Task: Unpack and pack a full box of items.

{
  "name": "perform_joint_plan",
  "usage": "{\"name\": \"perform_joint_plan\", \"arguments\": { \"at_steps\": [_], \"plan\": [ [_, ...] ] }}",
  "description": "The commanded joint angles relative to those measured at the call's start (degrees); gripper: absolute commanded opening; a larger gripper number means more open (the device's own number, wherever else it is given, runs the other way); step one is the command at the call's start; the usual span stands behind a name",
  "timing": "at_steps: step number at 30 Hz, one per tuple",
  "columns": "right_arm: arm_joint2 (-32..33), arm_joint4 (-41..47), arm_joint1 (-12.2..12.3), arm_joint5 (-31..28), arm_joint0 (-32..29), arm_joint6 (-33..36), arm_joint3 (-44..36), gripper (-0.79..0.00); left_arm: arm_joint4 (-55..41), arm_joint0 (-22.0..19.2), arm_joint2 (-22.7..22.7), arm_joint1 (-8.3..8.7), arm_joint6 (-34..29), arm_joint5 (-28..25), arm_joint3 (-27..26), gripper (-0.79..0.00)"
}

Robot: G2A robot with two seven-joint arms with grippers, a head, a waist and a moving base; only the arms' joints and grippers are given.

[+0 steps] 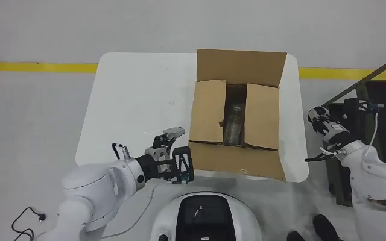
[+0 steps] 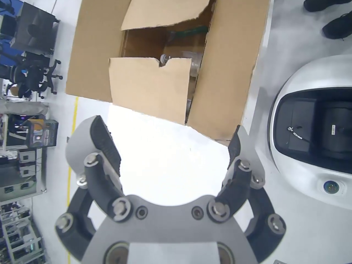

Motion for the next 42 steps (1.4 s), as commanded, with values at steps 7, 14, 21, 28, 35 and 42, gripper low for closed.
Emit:
{"name": "perform_joint_plan", "arguments": {
  "at_steps": [7, 14, 21, 28, 35, 42],
  "plan": [
    [0.0, 0.0, 0.0, 0.0, 0.0, 0.0, 0.0, -0.785, 6.43, 2.0, 4.32, 4.93, 4.89, -0.01, 0.15, 0.0],
    [0.0, 0.0, 0.0, 0.0, 0.0, 0.0, 0.0, -0.785, 15.28, 2.29, 7.11, 8.3, 15.04, -0.01, 2.84, 0.0],
    [0.0, 0.0, 0.0, 0.0, 0.0, 0.0, 0.0, -0.785, 24.36, 0.4, 11.46, 8.57, 22.72, 6.31, 7.21, -0.493],
    [0.0, 0.0, 0.0, 0.0, 0.0, 0.0, 0.0, -0.785, 28.09, -2.79, 16.88, 7.84, 27.43, 11.21, 10.33, -0.785],
    [0.0, 0.0, 0.0, 0.0, 0.0, 0.0, 0.0, -0.785, 21.65, -3.98, 16.35, 6.97, 24.11, 14.84, 10.32, -0.785],
    [0.0, 0.0, 0.0, 0.0, 0.0, 0.0, 0.0, -0.785, 7.62, -3.87, 13.53, 6.63, 18.44, 12.75, 7.16, -0.785]
  ]
}}
